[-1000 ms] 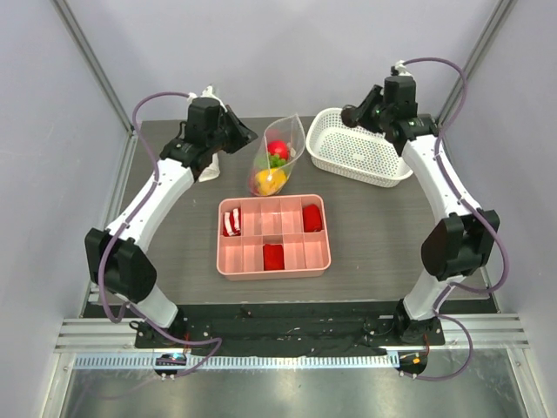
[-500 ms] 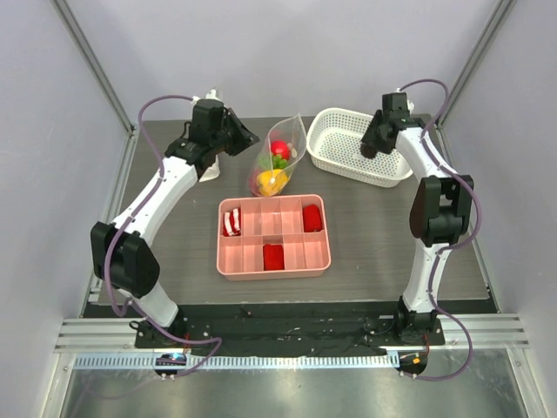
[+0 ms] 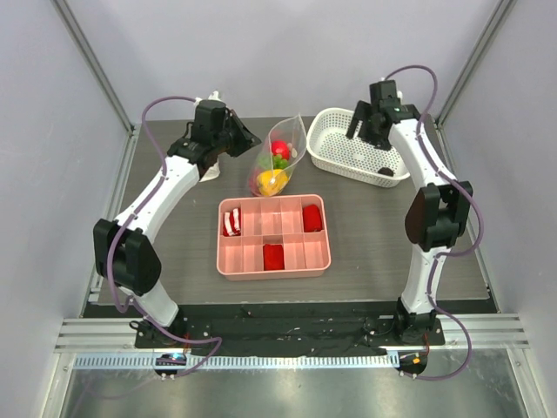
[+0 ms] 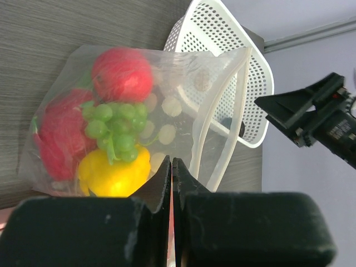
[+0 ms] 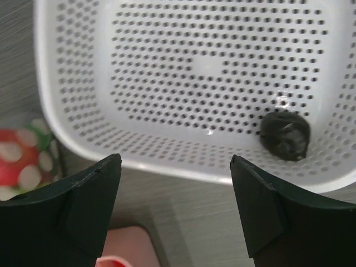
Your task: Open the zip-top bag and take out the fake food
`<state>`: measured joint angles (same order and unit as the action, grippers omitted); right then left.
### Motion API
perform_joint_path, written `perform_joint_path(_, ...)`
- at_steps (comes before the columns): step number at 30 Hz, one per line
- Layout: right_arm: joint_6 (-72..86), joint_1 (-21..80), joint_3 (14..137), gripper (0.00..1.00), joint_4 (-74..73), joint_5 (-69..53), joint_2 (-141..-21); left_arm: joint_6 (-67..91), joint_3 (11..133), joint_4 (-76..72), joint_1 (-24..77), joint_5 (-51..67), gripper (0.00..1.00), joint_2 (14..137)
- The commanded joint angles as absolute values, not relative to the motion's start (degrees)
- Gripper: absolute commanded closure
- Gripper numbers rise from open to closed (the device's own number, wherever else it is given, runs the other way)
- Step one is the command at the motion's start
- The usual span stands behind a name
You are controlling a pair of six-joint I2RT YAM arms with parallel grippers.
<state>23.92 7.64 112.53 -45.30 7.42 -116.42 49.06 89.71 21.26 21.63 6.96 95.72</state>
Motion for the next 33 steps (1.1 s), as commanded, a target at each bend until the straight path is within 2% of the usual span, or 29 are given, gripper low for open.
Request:
perform_joint_path(1,24.43,17.39,116.11,0.16,-47.11,4.14,-106.00,47.64,91.75,20.39,21.53,8.17,1.00,94.48)
perform_joint_path(3,27.24,19.59,115.40,0.17,-47.02,1.08,-104.60,45.36,95.78,23.70,21.53,11.23,1.00,95.09)
perform_joint_path(7,30.76,20.48,113.47,0.19,-46.67,-1.93,-103.54,38.59,102.56,30.22,23.55,6.25,0.57,95.97)
perform_joint_path(8,31.11,20.48,113.47,0.19,-46.50,-2.37,-103.45,37.19,103.44,30.58,24.60,5.02,0.51,96.24)
perform_joint_path(9,31.20,20.48,113.64,0.20,-46.41,-2.63,-103.45,36.57,104.06,30.50,25.22,3.70,0.31,96.50)
perform_joint_path(10,31.11,20.57,114.51,0.20,-46.67,-3.16,-103.62,35.95,104.76,30.50,25.75,3.00,0.22,97.03)
perform_joint_path(13,30.94,20.74,117.14,0.20,-47.98,-3.86,-104.15,33.84,108.36,32.60,27.77,0.97,0.25,101.41)
perform_joint_path(16,32.17,20.92,118.82,0.20,-48.96,-5.09,-104.76,33.49,112.05,35.94,28.13,1.23,0.39,106.60)
perform_joint_path(19,34.97,21.36,118.83,0.20,-48.78,-6.42,-104.33,32.26,113.29,37.18,28.21,0.44,0.46,108.98)
perform_joint_path(24,36.74,23.72,119.00,0.20,-46.85,-7.99,-104.67,30.32,114.79,39.98,28.21,-3.43,0.52,110.83)
perform_joint_path(29,37.44,26.80,120.06,0.22,-45.79,-7.91,-106.17,29.62,113.82,39.12,28.30,-3.17,0.52,108.73)
perform_joint_path(33,36.92,27.16,119.79,0.22,-45.44,-7.65,-106.17,29.00,112.85,36.30,28.30,-2.02,0.35,104.95)
